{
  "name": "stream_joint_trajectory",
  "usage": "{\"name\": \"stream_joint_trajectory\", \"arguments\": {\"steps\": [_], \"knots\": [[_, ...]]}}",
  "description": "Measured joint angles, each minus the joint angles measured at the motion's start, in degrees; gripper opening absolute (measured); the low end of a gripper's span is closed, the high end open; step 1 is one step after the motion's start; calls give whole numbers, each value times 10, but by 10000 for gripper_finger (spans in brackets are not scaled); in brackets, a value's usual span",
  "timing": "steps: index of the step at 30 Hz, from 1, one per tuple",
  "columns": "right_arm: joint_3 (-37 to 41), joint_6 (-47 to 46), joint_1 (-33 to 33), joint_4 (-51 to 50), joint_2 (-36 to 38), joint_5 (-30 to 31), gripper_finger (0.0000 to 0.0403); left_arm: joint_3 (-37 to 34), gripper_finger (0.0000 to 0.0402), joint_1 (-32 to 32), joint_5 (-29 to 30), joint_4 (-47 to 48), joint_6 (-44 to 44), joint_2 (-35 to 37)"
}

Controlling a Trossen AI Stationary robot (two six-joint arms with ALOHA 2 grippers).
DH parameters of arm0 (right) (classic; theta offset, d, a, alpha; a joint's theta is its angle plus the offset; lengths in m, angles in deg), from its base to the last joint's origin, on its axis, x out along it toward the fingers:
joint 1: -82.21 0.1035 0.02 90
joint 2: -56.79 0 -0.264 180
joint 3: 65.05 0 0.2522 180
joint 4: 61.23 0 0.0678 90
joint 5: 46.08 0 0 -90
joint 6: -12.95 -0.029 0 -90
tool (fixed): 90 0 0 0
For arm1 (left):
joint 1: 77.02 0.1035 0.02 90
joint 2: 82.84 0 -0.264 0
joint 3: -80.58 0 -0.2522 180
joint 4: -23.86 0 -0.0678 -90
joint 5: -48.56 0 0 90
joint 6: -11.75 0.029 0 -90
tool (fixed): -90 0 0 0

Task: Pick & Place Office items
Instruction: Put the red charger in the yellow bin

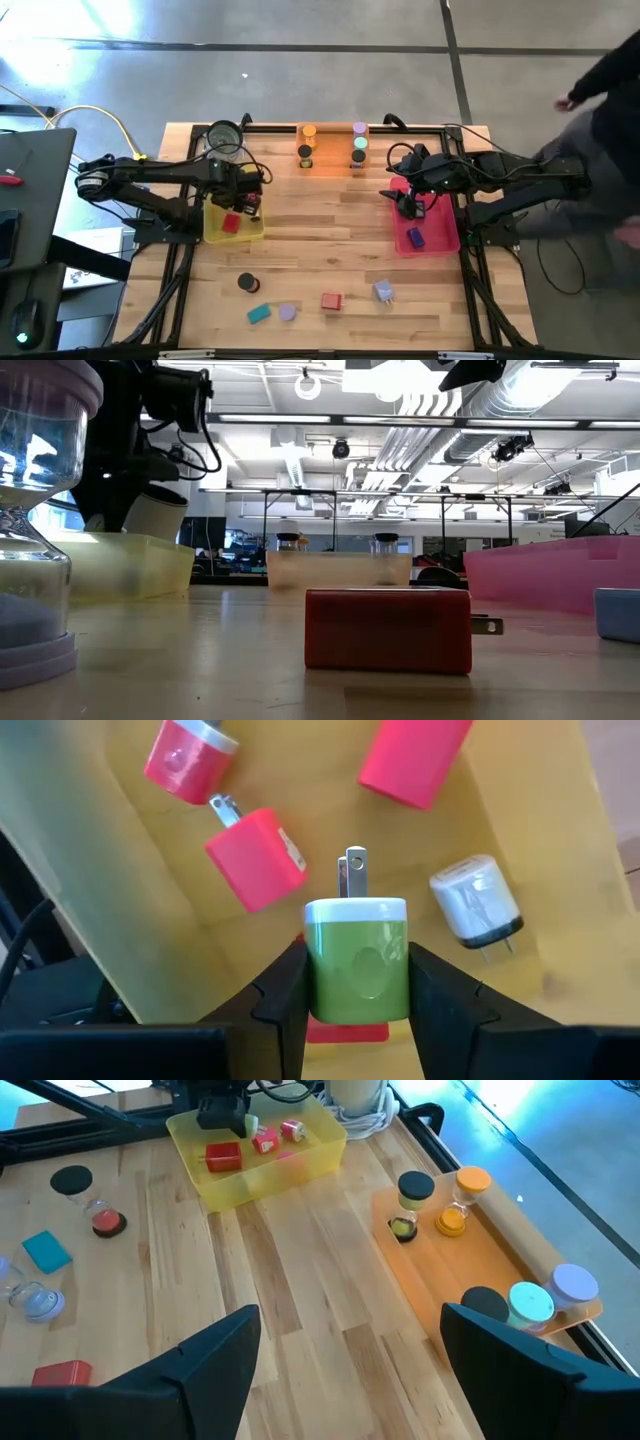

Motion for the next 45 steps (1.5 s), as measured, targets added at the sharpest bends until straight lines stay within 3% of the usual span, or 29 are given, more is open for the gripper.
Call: {"name": "stream_joint_trajectory", "arguments": {"steps": [14, 25, 36, 42, 45], "knots": [[0, 0, 0, 13, 0, 0, 300, -22, 123, 9, 0, -9, 8, 0], [0, 0, 0, 26, 0, -2, 300, -77, 132, 3, -26, -117, -5, 0], [0, 4, 0, 26, -1, -2, 300, -83, 135, 17, 11, -117, -32, -1], [0, 4, 0, 26, -1, -2, 300, -83, 137, 28, 6, -117, 0, -1], [0, 1, 0, 26, -1, -2, 300, -83, 158, 28, 6, -117, 15, -1]]}}
